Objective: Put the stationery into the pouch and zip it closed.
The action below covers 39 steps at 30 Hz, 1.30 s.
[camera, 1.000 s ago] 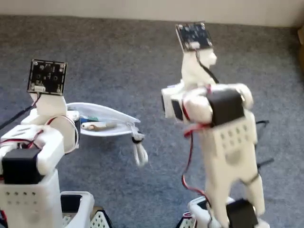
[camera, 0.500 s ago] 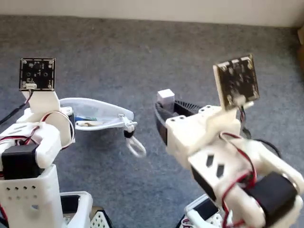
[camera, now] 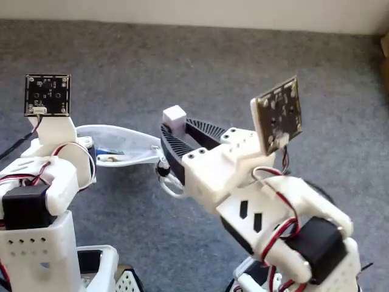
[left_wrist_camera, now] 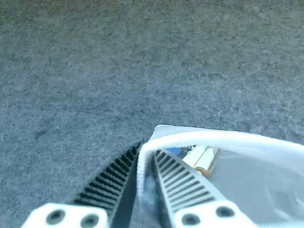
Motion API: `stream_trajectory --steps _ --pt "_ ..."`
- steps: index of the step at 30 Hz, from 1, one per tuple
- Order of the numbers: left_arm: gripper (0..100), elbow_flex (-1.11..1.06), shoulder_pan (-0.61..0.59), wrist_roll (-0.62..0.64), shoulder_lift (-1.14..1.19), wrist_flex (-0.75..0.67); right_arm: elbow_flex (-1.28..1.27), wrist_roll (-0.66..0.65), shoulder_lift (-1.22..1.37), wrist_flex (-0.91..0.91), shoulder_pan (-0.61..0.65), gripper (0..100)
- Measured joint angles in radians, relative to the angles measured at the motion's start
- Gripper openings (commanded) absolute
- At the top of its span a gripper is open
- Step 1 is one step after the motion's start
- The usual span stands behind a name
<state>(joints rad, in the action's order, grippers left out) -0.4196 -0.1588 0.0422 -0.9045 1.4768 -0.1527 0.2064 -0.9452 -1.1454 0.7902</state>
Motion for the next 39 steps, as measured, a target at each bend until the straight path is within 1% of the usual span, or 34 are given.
stream_trajectory --steps 3,9,15,19,22,24,28,35,39 --pt "1 0.000 0.000 0.000 0.000 0.000 -0.176 0.000 -0.086 0.175 0.014 0.5" --pt "1 0.000 0.000 0.000 0.000 0.000 -0.519 -0.009 -0.221 0.582 0.055 0.5" --pt "1 0.000 0.000 0.000 0.000 0.000 -0.790 -0.170 -0.239 0.956 0.137 0.5" --pt "1 0.000 0.000 0.000 0.000 0.000 -0.934 -0.269 -0.239 1.158 0.152 0.5" --pt "1 0.000 -0.002 0.000 0.000 0.000 -0.994 -0.308 -0.239 1.229 0.152 0.5" --pt "1 0.000 -0.002 0.000 0.000 0.000 -1.005 -0.327 -0.239 1.243 0.152 0.5" --pt "1 0.000 -0.002 0.000 0.000 0.000 -1.011 -0.365 -0.239 1.252 0.153 0.5" --pt "1 0.000 -0.002 0.000 0.000 0.000 -1.016 -0.377 -0.239 1.252 0.152 0.5" --pt "1 -0.009 -0.002 0.000 -0.002 0.000 -1.057 -0.427 -0.227 1.252 0.150 0.5"
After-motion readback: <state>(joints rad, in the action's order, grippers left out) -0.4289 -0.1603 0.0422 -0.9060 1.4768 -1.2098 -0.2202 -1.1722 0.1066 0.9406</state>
